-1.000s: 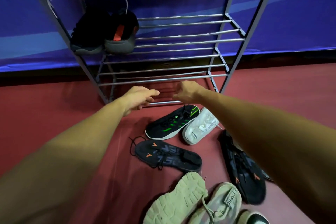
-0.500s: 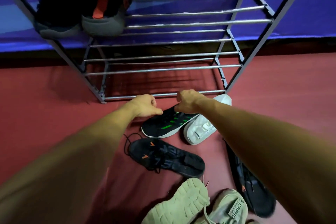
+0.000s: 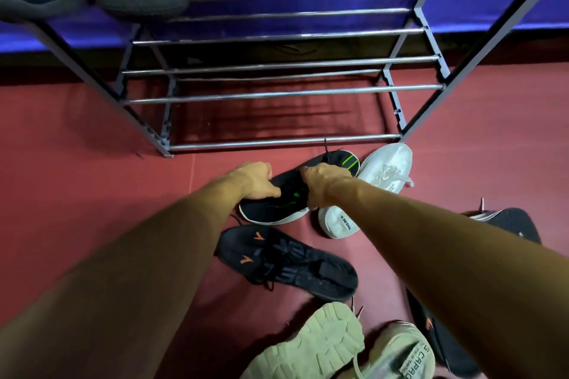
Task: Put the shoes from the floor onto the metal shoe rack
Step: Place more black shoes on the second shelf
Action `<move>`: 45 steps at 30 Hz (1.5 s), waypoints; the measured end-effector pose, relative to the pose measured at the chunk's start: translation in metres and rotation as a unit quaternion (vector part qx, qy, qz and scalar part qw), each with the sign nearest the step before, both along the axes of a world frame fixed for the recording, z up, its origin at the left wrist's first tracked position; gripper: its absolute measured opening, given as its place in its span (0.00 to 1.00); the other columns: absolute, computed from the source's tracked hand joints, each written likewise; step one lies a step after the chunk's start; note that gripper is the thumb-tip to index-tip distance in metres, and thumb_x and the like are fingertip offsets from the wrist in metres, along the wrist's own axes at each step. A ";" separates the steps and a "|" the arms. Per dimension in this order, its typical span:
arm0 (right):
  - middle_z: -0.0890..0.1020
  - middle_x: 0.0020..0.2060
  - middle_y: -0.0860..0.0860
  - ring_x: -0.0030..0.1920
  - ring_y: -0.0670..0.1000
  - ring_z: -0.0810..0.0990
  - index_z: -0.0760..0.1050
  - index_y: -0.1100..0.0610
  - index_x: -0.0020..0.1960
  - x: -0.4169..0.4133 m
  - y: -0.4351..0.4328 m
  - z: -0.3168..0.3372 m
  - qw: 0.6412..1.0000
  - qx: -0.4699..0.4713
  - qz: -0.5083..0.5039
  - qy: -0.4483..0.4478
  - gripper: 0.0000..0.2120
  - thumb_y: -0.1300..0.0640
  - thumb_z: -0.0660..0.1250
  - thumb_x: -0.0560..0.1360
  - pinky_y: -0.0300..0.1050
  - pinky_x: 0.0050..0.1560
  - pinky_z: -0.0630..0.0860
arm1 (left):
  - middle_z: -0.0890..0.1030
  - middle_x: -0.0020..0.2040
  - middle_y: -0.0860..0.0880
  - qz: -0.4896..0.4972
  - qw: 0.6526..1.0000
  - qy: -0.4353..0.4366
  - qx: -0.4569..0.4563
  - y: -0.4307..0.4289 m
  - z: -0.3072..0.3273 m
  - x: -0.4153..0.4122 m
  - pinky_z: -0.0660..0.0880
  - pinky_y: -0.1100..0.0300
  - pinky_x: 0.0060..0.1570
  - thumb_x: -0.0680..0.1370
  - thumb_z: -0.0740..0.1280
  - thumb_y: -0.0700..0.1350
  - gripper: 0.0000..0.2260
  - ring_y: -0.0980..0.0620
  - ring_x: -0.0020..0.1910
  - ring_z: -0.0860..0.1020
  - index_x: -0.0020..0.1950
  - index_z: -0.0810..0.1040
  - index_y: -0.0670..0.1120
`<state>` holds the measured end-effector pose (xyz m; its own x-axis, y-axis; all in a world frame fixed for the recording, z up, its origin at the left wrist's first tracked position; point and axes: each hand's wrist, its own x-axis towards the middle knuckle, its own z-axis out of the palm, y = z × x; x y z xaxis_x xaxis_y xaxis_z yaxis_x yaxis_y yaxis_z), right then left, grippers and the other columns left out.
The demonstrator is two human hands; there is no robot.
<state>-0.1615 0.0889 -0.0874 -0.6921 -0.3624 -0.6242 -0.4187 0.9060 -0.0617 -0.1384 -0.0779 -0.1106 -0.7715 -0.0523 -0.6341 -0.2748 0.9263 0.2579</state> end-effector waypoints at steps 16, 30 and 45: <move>0.78 0.63 0.55 0.62 0.58 0.79 0.74 0.58 0.66 0.006 0.003 0.003 0.995 -0.009 0.071 0.064 0.17 0.59 0.65 0.78 0.48 0.48 0.71 | 0.81 0.54 0.45 0.056 0.997 -0.034 -0.050 -0.001 -0.011 0.003 0.78 0.55 0.51 0.72 0.72 0.49 0.16 0.44 0.52 0.80 0.56 0.80 0.44; 0.81 0.53 0.55 0.48 0.59 0.79 0.78 0.56 0.54 0.009 0.005 0.053 0.993 -0.076 0.051 0.071 0.10 0.56 0.66 0.74 0.45 0.42 0.70 | 0.82 0.52 0.49 0.010 0.995 -0.092 -0.023 -0.021 0.067 0.012 0.76 0.52 0.60 0.71 0.74 0.49 0.11 0.46 0.55 0.80 0.49 0.79 0.46; 0.83 0.54 0.55 0.51 0.60 0.81 0.79 0.54 0.60 0.058 0.031 0.201 0.972 -0.143 0.017 0.184 0.15 0.55 0.64 0.75 0.48 0.43 0.74 | 0.63 0.32 0.48 0.128 0.985 0.003 0.115 0.004 0.252 0.087 0.67 0.68 0.15 0.81 0.62 0.36 0.10 0.54 0.29 0.62 0.41 0.69 0.45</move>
<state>-0.1033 0.1198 0.1132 -0.8340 -0.5112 -0.2078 -0.4894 0.8592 -0.1492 -0.0512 -0.0737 0.1410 -0.7549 -0.1010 -0.6480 -0.4897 0.7441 0.4544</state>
